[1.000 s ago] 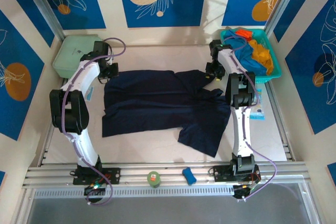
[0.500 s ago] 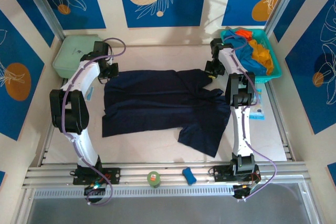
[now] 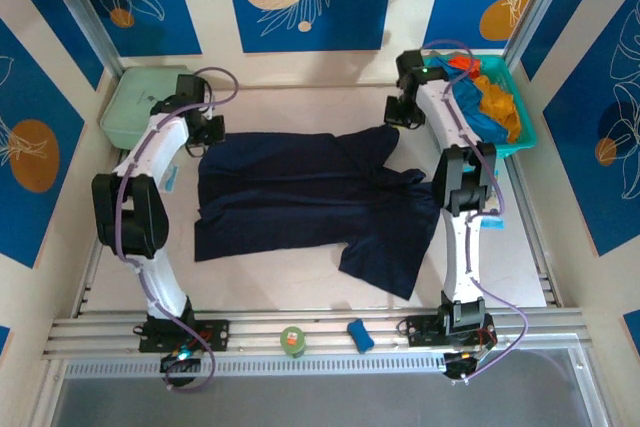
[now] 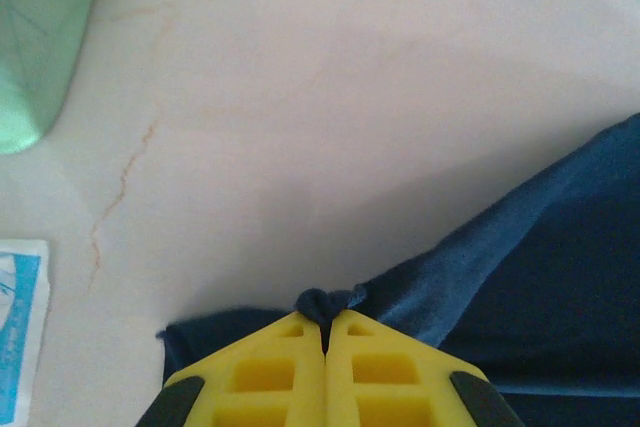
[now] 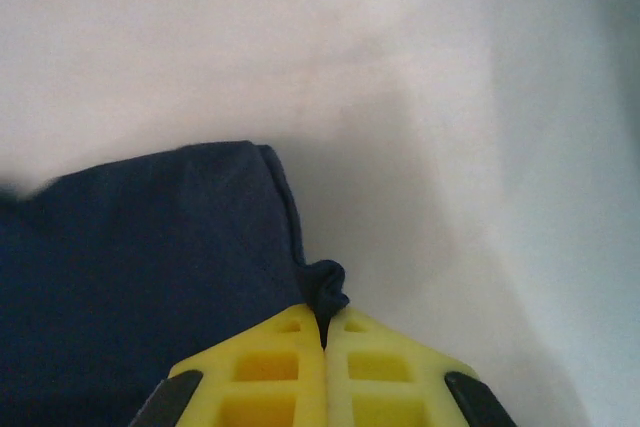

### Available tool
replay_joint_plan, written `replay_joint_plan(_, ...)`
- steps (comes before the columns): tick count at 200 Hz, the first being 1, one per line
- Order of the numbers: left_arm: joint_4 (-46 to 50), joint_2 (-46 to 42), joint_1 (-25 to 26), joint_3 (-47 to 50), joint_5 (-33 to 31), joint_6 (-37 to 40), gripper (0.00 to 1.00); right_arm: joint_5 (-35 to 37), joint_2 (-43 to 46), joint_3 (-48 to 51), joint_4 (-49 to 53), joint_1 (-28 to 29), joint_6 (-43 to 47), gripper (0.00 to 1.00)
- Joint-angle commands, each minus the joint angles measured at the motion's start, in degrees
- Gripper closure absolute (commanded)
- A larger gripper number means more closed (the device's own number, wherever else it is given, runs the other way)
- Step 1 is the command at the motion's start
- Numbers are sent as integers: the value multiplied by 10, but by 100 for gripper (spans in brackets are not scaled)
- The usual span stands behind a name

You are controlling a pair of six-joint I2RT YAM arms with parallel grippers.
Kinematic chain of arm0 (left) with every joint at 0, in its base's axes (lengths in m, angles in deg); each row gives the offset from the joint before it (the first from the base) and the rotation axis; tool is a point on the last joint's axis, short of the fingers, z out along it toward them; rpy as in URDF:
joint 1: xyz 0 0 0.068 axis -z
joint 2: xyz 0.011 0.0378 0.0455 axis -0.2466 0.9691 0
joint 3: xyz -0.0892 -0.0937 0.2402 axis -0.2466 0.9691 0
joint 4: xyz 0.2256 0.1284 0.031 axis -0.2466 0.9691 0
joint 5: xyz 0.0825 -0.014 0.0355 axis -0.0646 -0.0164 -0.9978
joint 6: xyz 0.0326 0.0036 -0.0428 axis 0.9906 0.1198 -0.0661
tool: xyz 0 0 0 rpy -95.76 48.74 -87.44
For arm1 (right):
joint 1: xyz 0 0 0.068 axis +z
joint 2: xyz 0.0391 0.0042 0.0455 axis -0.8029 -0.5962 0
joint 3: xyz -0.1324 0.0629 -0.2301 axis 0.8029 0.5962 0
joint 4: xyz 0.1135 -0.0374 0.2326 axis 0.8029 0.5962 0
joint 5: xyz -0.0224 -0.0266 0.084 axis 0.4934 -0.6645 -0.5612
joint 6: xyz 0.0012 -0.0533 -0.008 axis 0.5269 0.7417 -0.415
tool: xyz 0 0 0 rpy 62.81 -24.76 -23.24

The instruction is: Fold and stack the t-shirts

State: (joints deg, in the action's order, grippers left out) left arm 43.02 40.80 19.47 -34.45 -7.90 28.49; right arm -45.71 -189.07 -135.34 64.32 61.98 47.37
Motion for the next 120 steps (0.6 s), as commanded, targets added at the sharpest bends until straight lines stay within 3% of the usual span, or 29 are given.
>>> replay_joint_plan(1,25,-53,10,-47,12,-8,100,7,111,22,-7,1,23,100)
replay_joint_plan(76,96,-172,11,-129,-10,5,100,-14,352,70,-4,-1,59,100)
replay_joint_plan(120,152,-238,10,-192,-35,13,100,-19,528,139,-67,15,95,100)
